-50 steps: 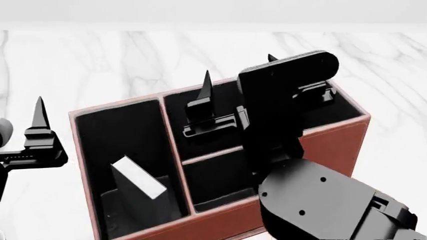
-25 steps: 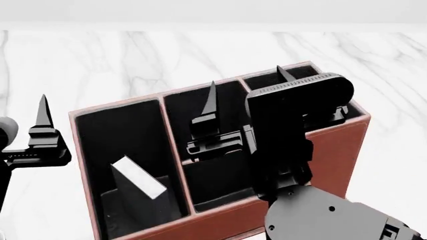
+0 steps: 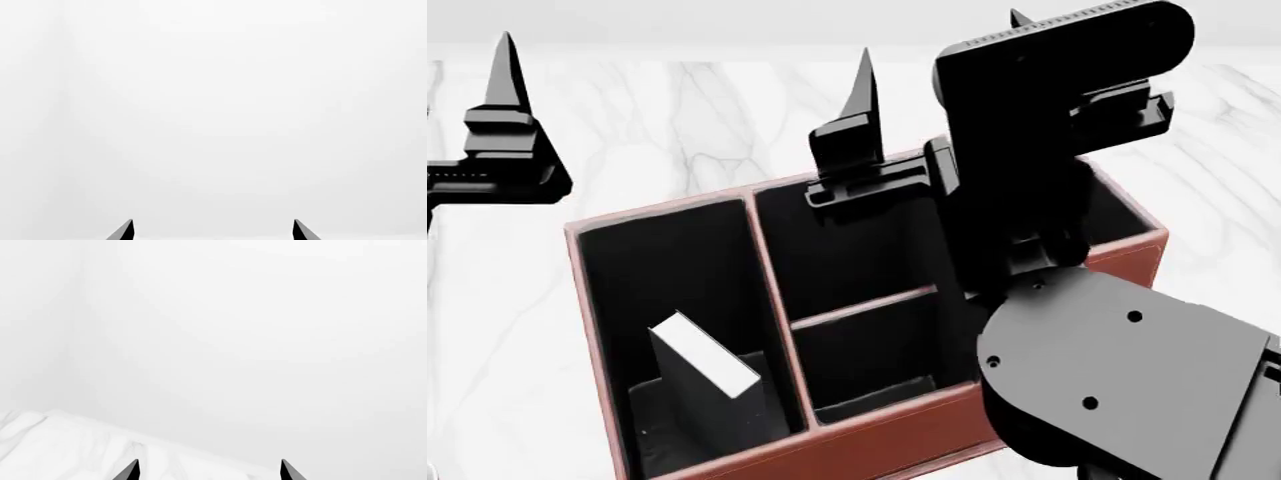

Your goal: Pick up the book and place it in the left compartment of the caddy.

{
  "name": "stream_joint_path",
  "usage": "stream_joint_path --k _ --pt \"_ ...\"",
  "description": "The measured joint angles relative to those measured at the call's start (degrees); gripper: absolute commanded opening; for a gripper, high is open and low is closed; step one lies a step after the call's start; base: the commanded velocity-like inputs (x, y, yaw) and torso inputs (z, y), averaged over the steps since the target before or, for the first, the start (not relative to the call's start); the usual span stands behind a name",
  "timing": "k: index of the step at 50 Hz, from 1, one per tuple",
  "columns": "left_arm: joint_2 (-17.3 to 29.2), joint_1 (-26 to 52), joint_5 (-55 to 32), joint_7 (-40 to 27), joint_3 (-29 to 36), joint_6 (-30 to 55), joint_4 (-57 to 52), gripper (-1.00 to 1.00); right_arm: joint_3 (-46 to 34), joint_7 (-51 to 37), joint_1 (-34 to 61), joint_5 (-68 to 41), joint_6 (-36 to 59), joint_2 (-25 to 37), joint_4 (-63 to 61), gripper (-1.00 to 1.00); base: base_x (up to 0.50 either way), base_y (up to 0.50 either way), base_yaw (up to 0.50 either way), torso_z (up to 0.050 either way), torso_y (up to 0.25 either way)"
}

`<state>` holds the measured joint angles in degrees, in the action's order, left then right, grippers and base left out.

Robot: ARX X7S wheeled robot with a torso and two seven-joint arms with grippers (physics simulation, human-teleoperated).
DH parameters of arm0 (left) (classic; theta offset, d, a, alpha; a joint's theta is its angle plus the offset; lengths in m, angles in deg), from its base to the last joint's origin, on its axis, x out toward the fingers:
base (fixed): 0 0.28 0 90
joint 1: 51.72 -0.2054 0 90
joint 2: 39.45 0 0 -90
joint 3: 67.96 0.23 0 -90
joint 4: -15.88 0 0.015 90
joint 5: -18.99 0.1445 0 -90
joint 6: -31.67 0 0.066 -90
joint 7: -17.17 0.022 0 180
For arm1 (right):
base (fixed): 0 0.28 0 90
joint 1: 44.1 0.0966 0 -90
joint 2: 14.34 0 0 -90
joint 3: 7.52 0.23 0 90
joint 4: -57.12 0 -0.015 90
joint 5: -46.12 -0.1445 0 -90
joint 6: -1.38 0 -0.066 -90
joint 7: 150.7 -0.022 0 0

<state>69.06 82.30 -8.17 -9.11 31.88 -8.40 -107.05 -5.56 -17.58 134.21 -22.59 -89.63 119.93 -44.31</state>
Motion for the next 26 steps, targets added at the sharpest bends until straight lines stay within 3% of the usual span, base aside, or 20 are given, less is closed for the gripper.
stream_joint_path --k 26 --pt "-1.3 14.8 -3.1 -1.5 1.1 9.0 -2.7 1.0 2.4 -0.5 10.6 -3.9 8.7 0.5 -2.7 1.0 0.0 0.0 0.0 0.0 0.0"
